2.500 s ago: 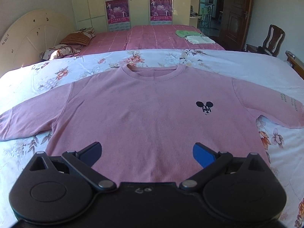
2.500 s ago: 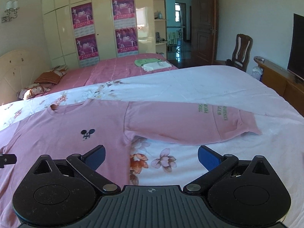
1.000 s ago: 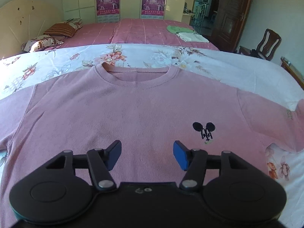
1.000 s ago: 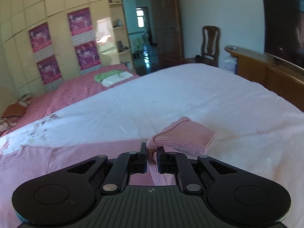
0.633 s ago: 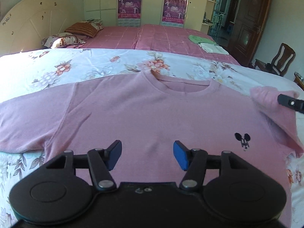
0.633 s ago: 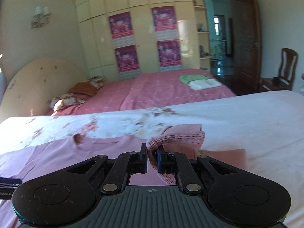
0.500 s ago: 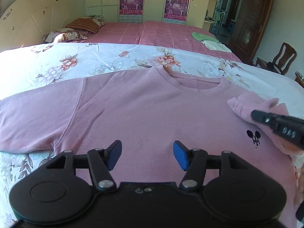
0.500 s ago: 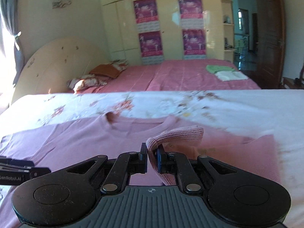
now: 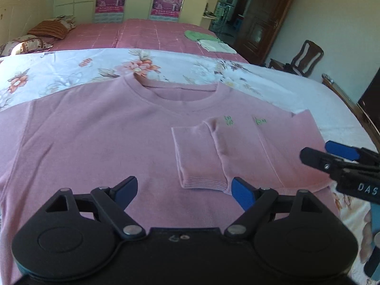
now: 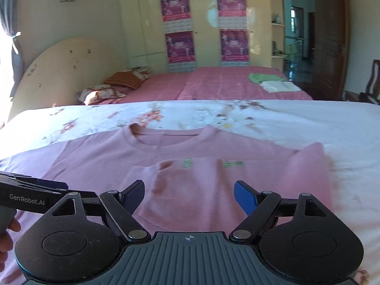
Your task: Fold small clothes
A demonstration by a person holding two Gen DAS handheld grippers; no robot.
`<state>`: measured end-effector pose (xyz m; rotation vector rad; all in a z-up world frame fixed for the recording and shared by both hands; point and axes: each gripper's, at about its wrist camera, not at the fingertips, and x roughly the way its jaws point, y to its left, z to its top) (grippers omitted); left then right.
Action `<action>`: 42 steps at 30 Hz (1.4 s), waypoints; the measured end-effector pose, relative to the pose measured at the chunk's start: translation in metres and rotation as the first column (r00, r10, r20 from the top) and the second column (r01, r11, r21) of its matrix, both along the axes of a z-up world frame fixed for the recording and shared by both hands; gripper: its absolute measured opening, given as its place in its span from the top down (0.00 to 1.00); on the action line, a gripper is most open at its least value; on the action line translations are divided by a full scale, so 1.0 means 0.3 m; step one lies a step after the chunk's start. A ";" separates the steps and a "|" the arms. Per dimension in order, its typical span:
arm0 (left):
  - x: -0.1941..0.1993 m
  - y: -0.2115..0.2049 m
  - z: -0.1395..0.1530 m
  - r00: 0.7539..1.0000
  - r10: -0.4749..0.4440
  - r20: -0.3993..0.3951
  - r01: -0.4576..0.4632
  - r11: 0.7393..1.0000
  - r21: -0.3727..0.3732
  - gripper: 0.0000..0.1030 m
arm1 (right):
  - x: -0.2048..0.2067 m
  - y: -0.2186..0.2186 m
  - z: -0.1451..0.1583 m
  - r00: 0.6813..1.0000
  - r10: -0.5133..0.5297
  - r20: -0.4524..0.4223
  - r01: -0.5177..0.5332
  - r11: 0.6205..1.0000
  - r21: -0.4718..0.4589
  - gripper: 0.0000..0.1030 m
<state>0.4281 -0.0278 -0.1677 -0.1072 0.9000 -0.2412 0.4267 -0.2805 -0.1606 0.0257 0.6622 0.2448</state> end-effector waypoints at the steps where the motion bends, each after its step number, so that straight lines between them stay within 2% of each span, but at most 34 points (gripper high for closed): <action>1: 0.010 -0.014 -0.020 1.000 0.000 -0.015 0.000 1.000 -0.003 0.22 | -0.016 -0.036 -0.003 1.000 -0.030 0.007 0.030 0.999 -0.043 0.21; 2: 0.024 -0.022 -0.039 0.999 0.002 -0.036 -0.003 1.000 -0.019 0.25 | -0.028 -0.067 -0.011 0.998 -0.054 0.010 0.055 0.996 -0.076 0.21; 4: 0.055 -0.031 -0.075 0.996 0.010 -0.085 -0.016 0.997 -0.075 0.45 | -0.049 -0.139 -0.031 0.995 -0.103 -0.004 0.102 0.989 -0.104 0.21; 9: 0.089 -0.028 -0.116 0.992 0.082 -0.100 -0.100 0.976 -0.194 0.48 | -0.082 -0.274 -0.089 0.977 -0.207 -0.055 0.200 0.973 -0.116 0.21; 11: 0.097 -0.029 -0.122 0.990 0.104 -0.094 -0.122 0.971 -0.207 0.60 | -0.088 -0.305 -0.114 0.971 -0.227 -0.073 0.218 0.969 -0.117 0.21; 13: 0.105 -0.027 -0.129 0.987 0.126 -0.096 -0.144 0.969 -0.202 0.85 | -0.093 -0.326 -0.133 0.967 -0.237 -0.091 0.228 0.968 -0.103 0.21; 15: 0.102 -0.011 -0.118 0.984 0.154 -0.094 -0.171 0.959 -0.228 0.92 | -0.093 -0.328 -0.142 0.967 -0.233 -0.099 0.224 0.970 -0.093 0.21; 17: 0.089 -0.006 -0.090 0.984 0.167 -0.055 -0.175 0.956 -0.235 0.93 | -0.092 -0.316 -0.142 0.971 -0.217 -0.098 0.209 0.974 -0.087 0.22; 18: 0.082 -0.003 -0.067 0.985 0.170 -0.024 -0.171 0.956 -0.239 0.93 | -0.090 -0.306 -0.141 0.974 -0.207 -0.096 0.199 0.976 -0.084 0.31; 19: 0.076 0.003 -0.047 0.985 0.175 -0.005 -0.171 0.953 -0.249 0.93 | -0.087 -0.296 -0.142 0.976 -0.194 -0.099 0.186 0.979 -0.083 0.44; 20: 0.070 0.015 -0.024 0.983 0.184 0.013 -0.174 0.948 -0.265 0.93 | -0.085 -0.284 -0.147 0.978 -0.185 -0.101 0.176 0.981 -0.086 0.47; 23: 0.046 0.074 0.045 0.969 0.241 0.062 -0.212 0.931 -0.296 0.93 | -0.070 -0.263 -0.158 0.979 -0.177 -0.101 0.168 0.981 -0.094 0.48; 26: 0.020 0.161 0.092 0.944 0.318 0.092 -0.273 0.906 -0.324 0.93 | -0.060 -0.257 -0.160 0.980 -0.171 -0.101 0.163 0.983 -0.088 0.48; 29: 0.017 0.203 0.072 0.940 0.327 0.091 -0.294 0.919 -0.264 0.93 | -0.041 -0.241 -0.167 0.981 -0.159 -0.107 0.151 0.985 -0.078 0.48; 32: 0.009 0.240 0.015 0.934 0.354 0.047 -0.334 0.912 -0.238 0.93 | -0.013 -0.215 -0.166 0.983 -0.153 -0.100 0.145 0.986 -0.079 0.48; 33: 0.004 0.257 0.001 0.929 0.368 0.039 -0.350 0.907 -0.233 0.93 | -0.004 -0.202 -0.168 0.985 -0.149 -0.090 0.140 0.985 -0.101 0.52; 34: 0.003 0.270 -0.010 0.924 0.381 0.029 -0.364 0.902 -0.233 0.93 | 0.004 -0.193 -0.173 0.985 -0.140 -0.096 0.128 0.984 -0.121 0.61; 35: 0.005 0.276 -0.016 0.921 0.389 0.022 -0.374 0.898 -0.233 0.93 | 0.006 -0.193 -0.176 0.985 -0.131 -0.113 0.117 0.986 -0.117 0.63; 36: 0.009 0.277 -0.022 0.923 0.384 0.022 -0.370 0.903 -0.219 0.93 | 0.000 -0.199 -0.174 0.985 -0.126 -0.121 0.115 0.989 -0.096 0.63; 39: 0.024 0.234 -0.063 0.947 0.320 0.029 -0.317 0.944 -0.090 0.93 | 0.005 -0.228 -0.192 0.975 -0.157 -0.160 0.148 0.987 -0.066 0.63; 41: 0.028 0.221 -0.105 0.953 0.302 0.009 -0.302 0.952 -0.044 0.91 | 0.013 -0.266 -0.205 0.966 -0.169 -0.196 0.173 0.985 0.007 0.63; 42: 0.020 0.224 -0.111 0.951 0.309 0.021 -0.308 0.951 -0.038 0.85 | 0.012 -0.277 -0.200 0.965 -0.169 -0.203 0.177 0.984 0.024 0.64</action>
